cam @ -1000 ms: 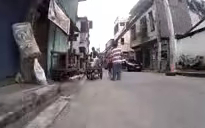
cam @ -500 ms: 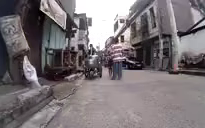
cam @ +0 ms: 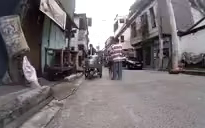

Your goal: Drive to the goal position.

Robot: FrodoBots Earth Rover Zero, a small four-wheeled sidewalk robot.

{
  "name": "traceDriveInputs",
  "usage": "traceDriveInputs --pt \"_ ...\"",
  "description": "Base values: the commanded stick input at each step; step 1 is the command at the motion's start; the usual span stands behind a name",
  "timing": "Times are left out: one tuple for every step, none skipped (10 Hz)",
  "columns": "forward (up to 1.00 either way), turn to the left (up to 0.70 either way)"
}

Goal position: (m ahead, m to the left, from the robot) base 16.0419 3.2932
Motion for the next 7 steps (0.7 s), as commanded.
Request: traceDriveInputs --pt "1.0 -0.27" --pt "1.0 -0.27" --pt "1.0 -0.27" --pt "1.0 -0.27" --pt "1.0 -0.27" --pt "1.0 -0.27" --pt "1.0 -0.27"
